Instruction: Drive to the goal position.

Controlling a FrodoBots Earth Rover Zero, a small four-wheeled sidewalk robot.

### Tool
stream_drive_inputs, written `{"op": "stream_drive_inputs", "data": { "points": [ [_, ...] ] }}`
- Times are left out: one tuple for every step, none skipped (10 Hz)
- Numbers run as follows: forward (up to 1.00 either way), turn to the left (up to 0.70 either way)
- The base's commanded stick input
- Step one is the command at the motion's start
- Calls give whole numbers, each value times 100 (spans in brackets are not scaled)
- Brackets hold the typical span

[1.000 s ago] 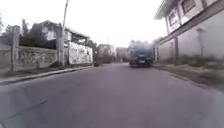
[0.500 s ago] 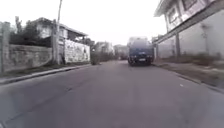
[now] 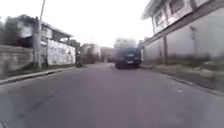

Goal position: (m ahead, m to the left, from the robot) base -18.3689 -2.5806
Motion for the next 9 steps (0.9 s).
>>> {"op": "stream_drive_inputs", "data": {
  "points": [
    [100,0],
    [100,0],
    [100,0],
    [100,0],
    [100,-12],
    [100,-25],
    [100,-37],
    [100,-7],
    [100,0]
  ]
}}
